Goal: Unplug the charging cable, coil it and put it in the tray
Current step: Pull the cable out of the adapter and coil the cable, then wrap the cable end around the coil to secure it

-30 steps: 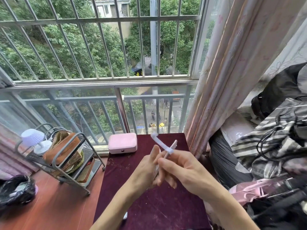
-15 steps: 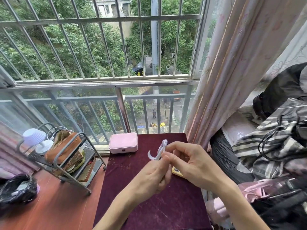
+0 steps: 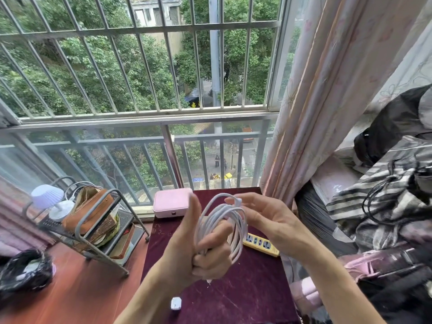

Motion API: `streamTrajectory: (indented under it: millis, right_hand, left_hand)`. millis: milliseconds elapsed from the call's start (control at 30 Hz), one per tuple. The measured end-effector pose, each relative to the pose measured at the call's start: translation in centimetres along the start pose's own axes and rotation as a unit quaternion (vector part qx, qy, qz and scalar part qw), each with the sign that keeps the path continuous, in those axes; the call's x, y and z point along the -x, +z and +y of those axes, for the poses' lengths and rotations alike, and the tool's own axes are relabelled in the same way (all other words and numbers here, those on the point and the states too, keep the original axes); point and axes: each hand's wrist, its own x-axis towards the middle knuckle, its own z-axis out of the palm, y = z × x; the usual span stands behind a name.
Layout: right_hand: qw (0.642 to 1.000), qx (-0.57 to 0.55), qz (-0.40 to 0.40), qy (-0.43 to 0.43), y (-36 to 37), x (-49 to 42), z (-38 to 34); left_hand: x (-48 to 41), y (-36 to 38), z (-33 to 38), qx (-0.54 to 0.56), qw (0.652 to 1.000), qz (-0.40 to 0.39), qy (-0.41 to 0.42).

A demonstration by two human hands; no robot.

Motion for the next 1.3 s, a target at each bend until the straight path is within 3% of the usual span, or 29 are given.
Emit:
streamTrajectory:
  millis: [100, 300, 433, 633, 833, 1033, 1167, 1300]
  right_hand:
    - [0.999, -0.014, 0.029, -0.012, 0.6, 0.0, 0.2]
    - [0.996, -0.049, 0.072, -0.025, 1.2, 0.9, -0.5]
    - [0.997, 0.003, 0.068, -0.021, 2.1, 1.8, -1.0]
    - [0.992, 0.019, 0.120, -0.018, 4.0, 2.1, -1.9]
    - [0.992, 0.000, 0.119, -0.029, 5.5, 2.3, -2.5]
    - [0.963, -0.071, 0.246, -0.081, 7.1, 1.2, -2.3]
    - [0.951, -0.086, 0.282, -0.093, 6.4, 0.8, -2.1]
    - [0.945, 0.071, 0.283, -0.148, 4.0, 1.4, -1.4]
  left_hand:
    - [0.0, -0.2, 0.5, 0.074, 0.997, -0.023, 0.020]
    - [-0.2, -0.5, 0.8, 0.122, 0.986, -0.018, 0.115]
    - [-0.4, -0.5, 0.8, 0.136, 0.978, -0.007, 0.160]
    - [-0.8, -0.6, 0.8, 0.151, 0.967, 0.017, 0.206]
    - [-0.9, -0.9, 0.8, 0.155, 0.959, 0.025, 0.238]
    - [-2.4, -0.3, -0.3, 0.053, 0.911, 0.251, 0.324]
    - [-2.9, -0.8, -1.8, 0.001, 0.897, 0.304, 0.322]
    - [-1.6, -2.3, -1.4, -0.133, 0.899, 0.334, 0.251]
